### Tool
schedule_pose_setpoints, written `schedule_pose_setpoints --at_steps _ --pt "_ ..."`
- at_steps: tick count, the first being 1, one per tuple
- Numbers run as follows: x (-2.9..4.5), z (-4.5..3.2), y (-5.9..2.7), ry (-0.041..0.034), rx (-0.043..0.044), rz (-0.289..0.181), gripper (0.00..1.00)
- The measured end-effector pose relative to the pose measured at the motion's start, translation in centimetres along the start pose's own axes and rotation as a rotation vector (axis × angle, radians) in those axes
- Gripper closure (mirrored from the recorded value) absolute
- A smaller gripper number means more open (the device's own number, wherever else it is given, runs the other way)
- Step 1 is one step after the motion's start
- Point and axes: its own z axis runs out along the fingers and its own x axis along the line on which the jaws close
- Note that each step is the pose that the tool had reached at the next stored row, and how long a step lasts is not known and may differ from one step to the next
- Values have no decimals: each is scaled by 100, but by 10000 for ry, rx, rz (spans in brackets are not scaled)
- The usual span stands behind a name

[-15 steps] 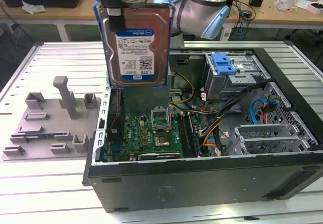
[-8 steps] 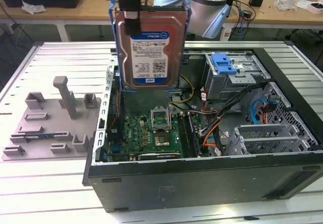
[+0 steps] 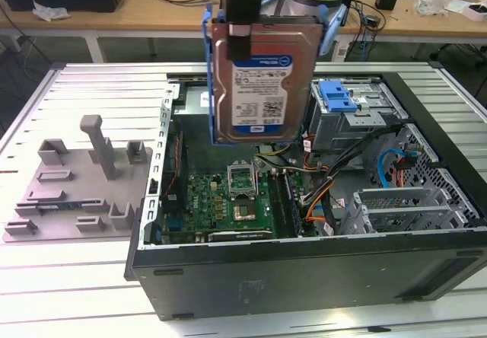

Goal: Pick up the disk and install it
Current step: 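Pick up the disk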

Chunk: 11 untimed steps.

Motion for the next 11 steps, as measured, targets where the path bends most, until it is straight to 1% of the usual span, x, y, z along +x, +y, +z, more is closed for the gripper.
schedule_pose_setpoints --at_steps 4,6,11 --pt "56 2 -142 -1 0 0 64" --pt "104 2 -264 0 0 1 64" --pt "175 4 -451 -1 0 -1 64"
